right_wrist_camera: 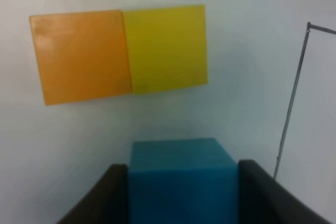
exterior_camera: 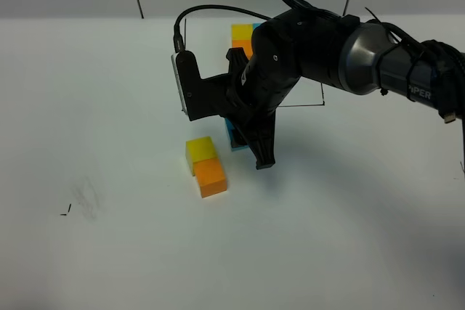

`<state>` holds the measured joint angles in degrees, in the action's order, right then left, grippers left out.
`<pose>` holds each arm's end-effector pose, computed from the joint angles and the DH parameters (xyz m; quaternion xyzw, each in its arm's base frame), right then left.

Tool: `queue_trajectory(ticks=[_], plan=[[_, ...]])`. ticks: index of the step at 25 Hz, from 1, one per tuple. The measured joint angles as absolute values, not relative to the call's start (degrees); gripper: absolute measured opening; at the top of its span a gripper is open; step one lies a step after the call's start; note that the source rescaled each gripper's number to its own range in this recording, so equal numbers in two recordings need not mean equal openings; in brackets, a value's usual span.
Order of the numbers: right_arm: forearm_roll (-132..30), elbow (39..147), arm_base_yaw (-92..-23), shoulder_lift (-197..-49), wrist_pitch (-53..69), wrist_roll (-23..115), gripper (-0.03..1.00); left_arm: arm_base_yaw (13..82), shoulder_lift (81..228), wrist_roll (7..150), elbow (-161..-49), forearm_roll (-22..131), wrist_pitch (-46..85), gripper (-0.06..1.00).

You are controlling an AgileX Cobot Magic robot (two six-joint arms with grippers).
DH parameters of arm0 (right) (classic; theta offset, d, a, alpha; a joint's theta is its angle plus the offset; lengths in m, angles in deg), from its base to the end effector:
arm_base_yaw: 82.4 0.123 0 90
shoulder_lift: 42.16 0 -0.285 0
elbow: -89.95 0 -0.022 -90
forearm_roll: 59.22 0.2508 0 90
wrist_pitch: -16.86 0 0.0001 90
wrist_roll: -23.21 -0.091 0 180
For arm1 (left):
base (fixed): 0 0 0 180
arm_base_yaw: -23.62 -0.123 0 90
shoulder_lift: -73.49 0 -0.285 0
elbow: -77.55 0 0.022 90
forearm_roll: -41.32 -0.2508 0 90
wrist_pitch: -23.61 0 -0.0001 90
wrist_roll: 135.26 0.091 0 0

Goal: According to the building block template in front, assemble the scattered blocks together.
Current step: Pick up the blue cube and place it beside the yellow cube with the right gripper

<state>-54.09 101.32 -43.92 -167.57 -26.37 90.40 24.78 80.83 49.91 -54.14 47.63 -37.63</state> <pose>0.3397 0.2771 0.1895 -0.7648 0.6123 -0.0135 0.1998 -0.0073 -0.0086 0.2782 0.0497 0.8494 -0.0367 0.5241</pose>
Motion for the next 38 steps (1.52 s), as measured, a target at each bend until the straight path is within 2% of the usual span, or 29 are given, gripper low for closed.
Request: queue_trajectory(ticks=[38], plan=[[-50.3, 103.0, -43.3, -171.7, -24.2, 95.4, 0.52, 24.8, 80.8, 49.9, -54.1, 47.6, -37.6, 0.00]])
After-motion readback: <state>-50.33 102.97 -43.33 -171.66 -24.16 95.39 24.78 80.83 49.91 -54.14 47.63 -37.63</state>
